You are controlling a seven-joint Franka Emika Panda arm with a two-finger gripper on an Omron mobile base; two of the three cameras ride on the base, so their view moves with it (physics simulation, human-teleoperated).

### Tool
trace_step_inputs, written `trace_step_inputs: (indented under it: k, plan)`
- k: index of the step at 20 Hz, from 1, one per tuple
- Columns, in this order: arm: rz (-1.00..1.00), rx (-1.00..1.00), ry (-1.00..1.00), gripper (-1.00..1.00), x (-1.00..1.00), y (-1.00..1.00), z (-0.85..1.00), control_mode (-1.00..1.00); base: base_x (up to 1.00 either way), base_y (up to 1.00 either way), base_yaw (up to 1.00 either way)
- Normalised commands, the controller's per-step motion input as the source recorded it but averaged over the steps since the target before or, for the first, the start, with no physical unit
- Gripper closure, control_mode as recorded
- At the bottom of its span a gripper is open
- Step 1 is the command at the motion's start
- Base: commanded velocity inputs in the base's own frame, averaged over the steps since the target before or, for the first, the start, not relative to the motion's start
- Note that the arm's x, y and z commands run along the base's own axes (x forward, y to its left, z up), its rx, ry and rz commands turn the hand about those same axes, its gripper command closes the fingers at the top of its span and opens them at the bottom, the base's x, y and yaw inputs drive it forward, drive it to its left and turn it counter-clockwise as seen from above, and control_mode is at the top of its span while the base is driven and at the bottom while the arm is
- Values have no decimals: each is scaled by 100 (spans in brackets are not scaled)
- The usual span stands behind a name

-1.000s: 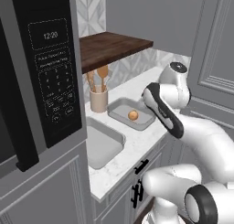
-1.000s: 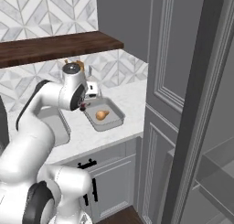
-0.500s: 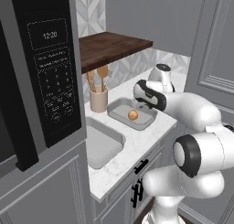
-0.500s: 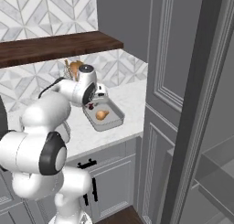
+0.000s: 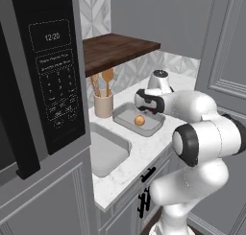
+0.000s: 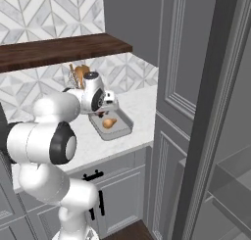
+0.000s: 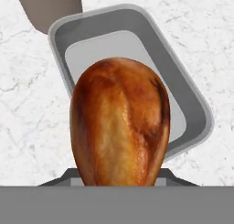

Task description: Place one squash and one chicken drumstick in each tupperware on the nearby counter, to pack two identical lunches.

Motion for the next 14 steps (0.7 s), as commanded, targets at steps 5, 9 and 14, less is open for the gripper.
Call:
trace_step_inputs:
  k: [5, 9, 14]
  plan:
    - [0, 0, 0, 100, 33, -25, -29, -100, 0, 0, 0]
    - [2, 0, 9, 100, 42, -23, -25, -100, 0, 0, 0]
    - [3, 0, 2, 100, 39, -2, -43, -100, 0, 0, 0]
